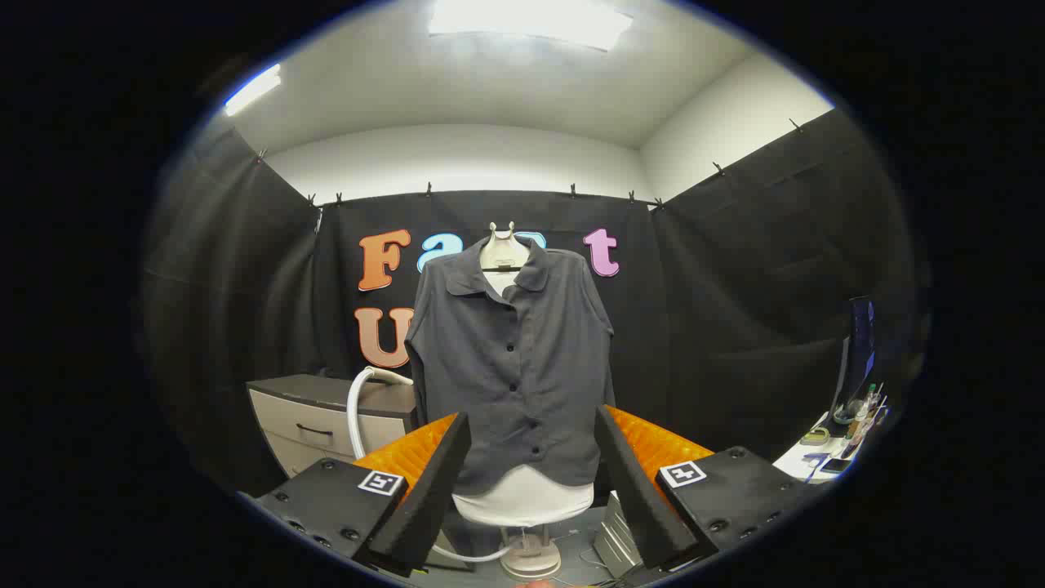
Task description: Iron the clothes twice with a garment steamer, once on the left side and once on the right side.
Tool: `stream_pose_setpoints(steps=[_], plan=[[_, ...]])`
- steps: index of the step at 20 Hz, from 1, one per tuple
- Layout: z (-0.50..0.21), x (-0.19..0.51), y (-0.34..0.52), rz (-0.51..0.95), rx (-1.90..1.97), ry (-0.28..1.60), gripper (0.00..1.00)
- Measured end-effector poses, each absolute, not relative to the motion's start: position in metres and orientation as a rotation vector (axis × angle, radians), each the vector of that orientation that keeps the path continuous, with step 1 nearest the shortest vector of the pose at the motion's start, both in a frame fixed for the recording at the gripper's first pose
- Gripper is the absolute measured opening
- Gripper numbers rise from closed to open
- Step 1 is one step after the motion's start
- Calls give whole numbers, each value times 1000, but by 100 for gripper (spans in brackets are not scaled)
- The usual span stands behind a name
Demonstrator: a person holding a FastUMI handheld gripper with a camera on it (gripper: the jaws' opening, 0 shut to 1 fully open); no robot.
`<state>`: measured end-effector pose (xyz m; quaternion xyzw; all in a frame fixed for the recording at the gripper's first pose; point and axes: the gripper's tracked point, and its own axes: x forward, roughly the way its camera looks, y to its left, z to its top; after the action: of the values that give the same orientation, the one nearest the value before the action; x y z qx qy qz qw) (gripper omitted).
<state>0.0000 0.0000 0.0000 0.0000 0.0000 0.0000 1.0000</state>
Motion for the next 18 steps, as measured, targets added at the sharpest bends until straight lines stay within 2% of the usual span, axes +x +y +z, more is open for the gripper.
stream_pose_setpoints(steps=[18], plan=[[-9,9,-3,-17,8,11,98]])
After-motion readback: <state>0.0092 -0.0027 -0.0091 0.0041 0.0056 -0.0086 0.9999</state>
